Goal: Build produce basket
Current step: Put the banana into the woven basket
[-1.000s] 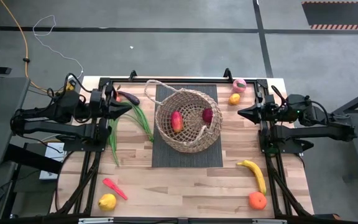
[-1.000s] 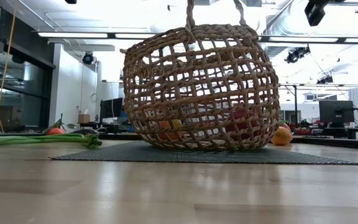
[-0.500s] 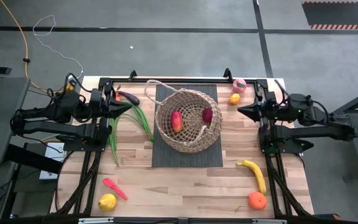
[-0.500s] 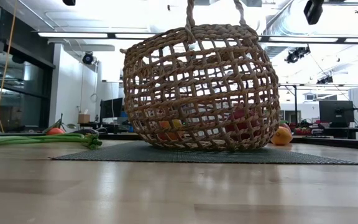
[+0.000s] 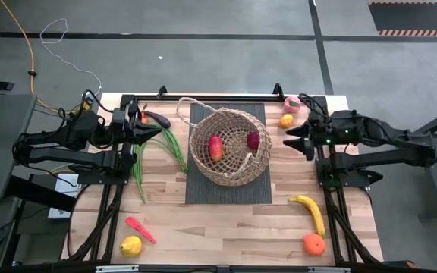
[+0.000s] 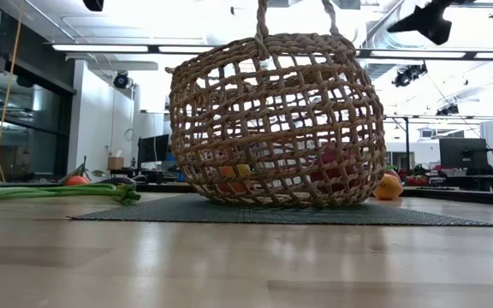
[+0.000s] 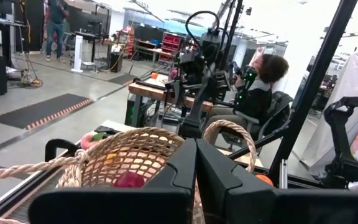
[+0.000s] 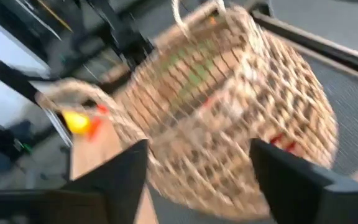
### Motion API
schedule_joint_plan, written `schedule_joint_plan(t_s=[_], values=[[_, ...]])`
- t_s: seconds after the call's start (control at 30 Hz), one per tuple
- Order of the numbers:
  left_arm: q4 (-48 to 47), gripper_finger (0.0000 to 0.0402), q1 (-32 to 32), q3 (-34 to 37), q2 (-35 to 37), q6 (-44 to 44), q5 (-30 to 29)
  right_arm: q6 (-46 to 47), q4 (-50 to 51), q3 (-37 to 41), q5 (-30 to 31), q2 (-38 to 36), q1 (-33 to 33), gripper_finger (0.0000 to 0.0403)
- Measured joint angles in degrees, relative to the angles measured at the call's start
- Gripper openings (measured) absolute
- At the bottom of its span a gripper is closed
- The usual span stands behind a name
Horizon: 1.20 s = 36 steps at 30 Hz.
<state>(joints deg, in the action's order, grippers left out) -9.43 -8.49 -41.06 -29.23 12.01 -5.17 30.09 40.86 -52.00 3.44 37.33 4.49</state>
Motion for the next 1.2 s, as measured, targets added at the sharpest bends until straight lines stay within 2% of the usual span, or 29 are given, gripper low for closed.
schedule_joint_plan(t_s=[0.1, 0.2, 0.37, 0.5, 0.63, 0.83, 0.93, 1.2], values=[[0.0, 0.0, 0.0, 0.0, 0.0, -0.1, 0.0, -0.1, 9.0, -4.1, 0.0, 2.0, 0.0, 0.0344], [-0.3, 0.0, 0.0, 0.0, 0.0, -0.2, 0.0, 0.6, 17.5, -8.0, -0.8, 3.7, 0.0, 0.0381], [-0.3, 0.0, 0.0, 0.0, 0.0, -0.2, 0.0, 10.9, 28.4, -9.8, -7.5, 5.7, -0.3, 0.0393], [-0.3, 0.0, 0.0, 0.0, 0.0, -0.1, 0.0, 20.3, 33.3, -4.7, -13.4, 6.1, -3.5, 0.039], [-0.3, 0.0, 0.0, 0.0, 0.0, -0.1, 0.0, 29.9, 31.9, 3.0, -18.3, 6.3, -9.2, 0.039], [-0.3, 0.0, 0.0, 0.0, 0.0, -0.1, 0.0, 42.9, 19.2, 12.7, -21.7, 9.0, -19.7, 0.0389], [-0.3, 0.0, 0.0, 0.0, 0.0, -0.2, 0.0, 47.7, 17.2, 13.9, -21.4, 12.7, -24.5, 0.0389], [-0.3, 0.0, 0.0, 0.0, 0.0, -0.2, 0.0, 52.6, 18.9, 13.9, -17.1, 25.2, -33.3, 0.0389]])
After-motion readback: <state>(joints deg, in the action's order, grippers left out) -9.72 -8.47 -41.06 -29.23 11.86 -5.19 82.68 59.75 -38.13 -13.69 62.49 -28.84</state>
